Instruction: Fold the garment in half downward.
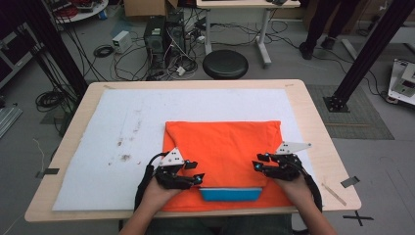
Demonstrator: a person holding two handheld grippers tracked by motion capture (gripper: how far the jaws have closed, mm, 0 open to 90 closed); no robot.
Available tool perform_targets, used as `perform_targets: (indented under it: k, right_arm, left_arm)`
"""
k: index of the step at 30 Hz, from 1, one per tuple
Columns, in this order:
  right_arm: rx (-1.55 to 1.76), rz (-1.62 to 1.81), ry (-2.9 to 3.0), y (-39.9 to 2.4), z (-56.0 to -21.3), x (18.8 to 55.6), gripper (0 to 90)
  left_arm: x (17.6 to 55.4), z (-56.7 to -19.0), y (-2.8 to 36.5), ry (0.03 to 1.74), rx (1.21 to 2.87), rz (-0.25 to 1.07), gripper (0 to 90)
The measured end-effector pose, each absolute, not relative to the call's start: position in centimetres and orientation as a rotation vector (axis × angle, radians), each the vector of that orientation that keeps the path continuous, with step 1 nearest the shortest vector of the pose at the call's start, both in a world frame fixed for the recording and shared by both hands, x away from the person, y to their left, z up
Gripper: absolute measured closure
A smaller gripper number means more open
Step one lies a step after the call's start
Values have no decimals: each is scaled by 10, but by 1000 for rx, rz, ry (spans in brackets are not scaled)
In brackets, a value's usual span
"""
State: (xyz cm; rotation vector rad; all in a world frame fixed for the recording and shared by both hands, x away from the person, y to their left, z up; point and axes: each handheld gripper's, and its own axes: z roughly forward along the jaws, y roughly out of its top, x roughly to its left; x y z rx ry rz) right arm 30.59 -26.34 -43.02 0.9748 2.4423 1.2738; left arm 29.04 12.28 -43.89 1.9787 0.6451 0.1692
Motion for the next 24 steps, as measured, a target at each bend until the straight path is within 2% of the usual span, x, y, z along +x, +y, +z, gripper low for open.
perform_targets:
  k: [5, 10, 16, 22, 24]
  right_arm:
    - [1053, 1289, 2341, -281, -422, 295, 581]
    - [1092, 1260, 2355, -287, -428, 292, 544]
    - [1062, 1243, 2398, -286, -433, 280, 544]
    - [1026, 1218, 2458, -283, -439, 270, 537]
    - [1022, 1175, 2488, -282, -443, 267, 573]
  left_arm:
    - [289, -434, 136, 687, 1944, 215, 447]
    - [283, -441, 142, 693, 1986, 211, 432]
    - [281, -444, 151, 698, 1981, 199, 427]
    - [280, -450, 143, 671, 2043, 168, 429]
    - [281, -451, 137, 663, 2110, 178, 480]
